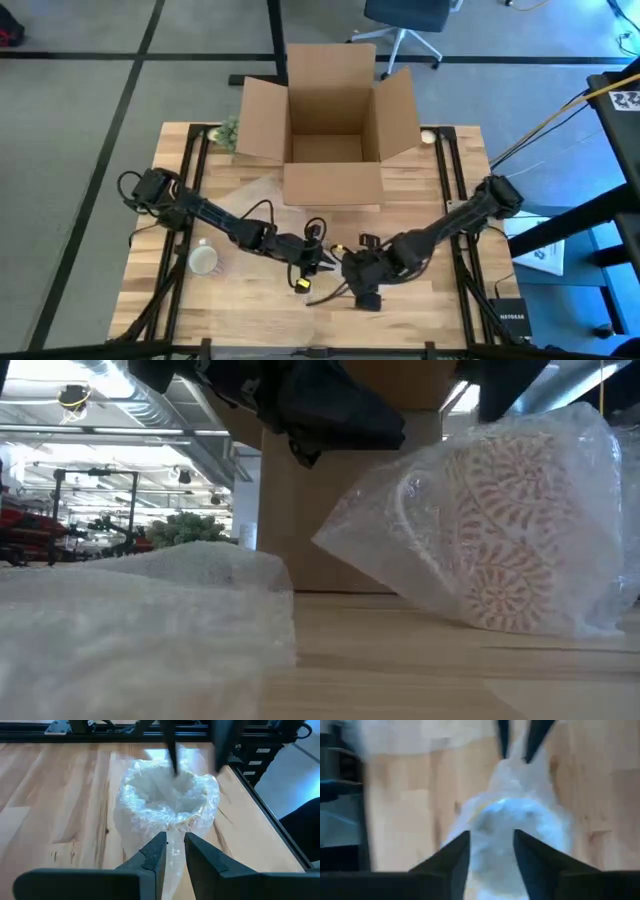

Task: Wrap mug
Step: Put the orange mug into the box

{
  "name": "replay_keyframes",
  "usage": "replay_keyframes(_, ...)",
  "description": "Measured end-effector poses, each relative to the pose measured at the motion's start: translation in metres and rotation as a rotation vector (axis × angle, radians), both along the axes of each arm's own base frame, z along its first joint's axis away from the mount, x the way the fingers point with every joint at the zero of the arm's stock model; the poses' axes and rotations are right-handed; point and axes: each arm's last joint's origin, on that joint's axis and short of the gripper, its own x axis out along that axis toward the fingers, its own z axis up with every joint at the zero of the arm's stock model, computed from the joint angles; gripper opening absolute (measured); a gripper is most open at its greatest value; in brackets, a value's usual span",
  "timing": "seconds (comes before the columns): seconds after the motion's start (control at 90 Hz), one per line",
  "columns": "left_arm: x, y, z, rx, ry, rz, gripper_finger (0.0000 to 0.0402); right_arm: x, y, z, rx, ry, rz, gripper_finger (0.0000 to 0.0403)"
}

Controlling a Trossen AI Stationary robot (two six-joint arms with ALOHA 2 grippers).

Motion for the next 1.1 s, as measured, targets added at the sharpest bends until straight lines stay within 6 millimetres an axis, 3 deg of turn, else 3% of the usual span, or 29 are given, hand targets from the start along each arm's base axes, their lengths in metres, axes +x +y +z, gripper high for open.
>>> replay_keyframes(0.189, 0.000, 0.000, 0.000, 0.000, -0.001, 0.000, 0.0053, 0.001, 0.015, -0.022, -0.050, 0.008, -0.018, 0.0218)
replay_keyframes(0.411, 0.000, 0.000, 0.000, 0.000, -0.001, -0.001, 0.0053, 0.018, 0.016, -0.070, -0.153, 0.095, -0.014, 0.0222)
replay_keyframes(0.522, 0.000, 0.000, 0.000, -0.003, 0.000, 0.000, 0.0053, 0.021, 0.018, -0.087, -0.188, 0.135, -0.006, 0.0186)
replay_keyframes(0.644, -0.001, -0.003, 0.000, -0.002, 0.001, -0.006, 0.0053, 0.021, 0.021, -0.094, -0.131, 0.186, 0.014, 0.0088)
replay_keyframes(0.733, -0.003, -0.007, 0.001, 0.000, 0.001, -0.019, 0.0053, 0.019, 0.023, -0.092, -0.112, 0.201, 0.022, 0.0021)
replay_keyframes(0.844, -0.009, -0.013, 0.009, -0.004, -0.011, -0.040, 0.0053, 0.012, 0.028, -0.076, -0.102, 0.185, 0.034, 0.0025)
replay_keyframes(1.1, -0.040, -0.023, 0.057, -0.018, -0.057, -0.081, 0.0053, -0.011, 0.035, -0.001, -0.080, -0.035, 0.092, 0.0013)
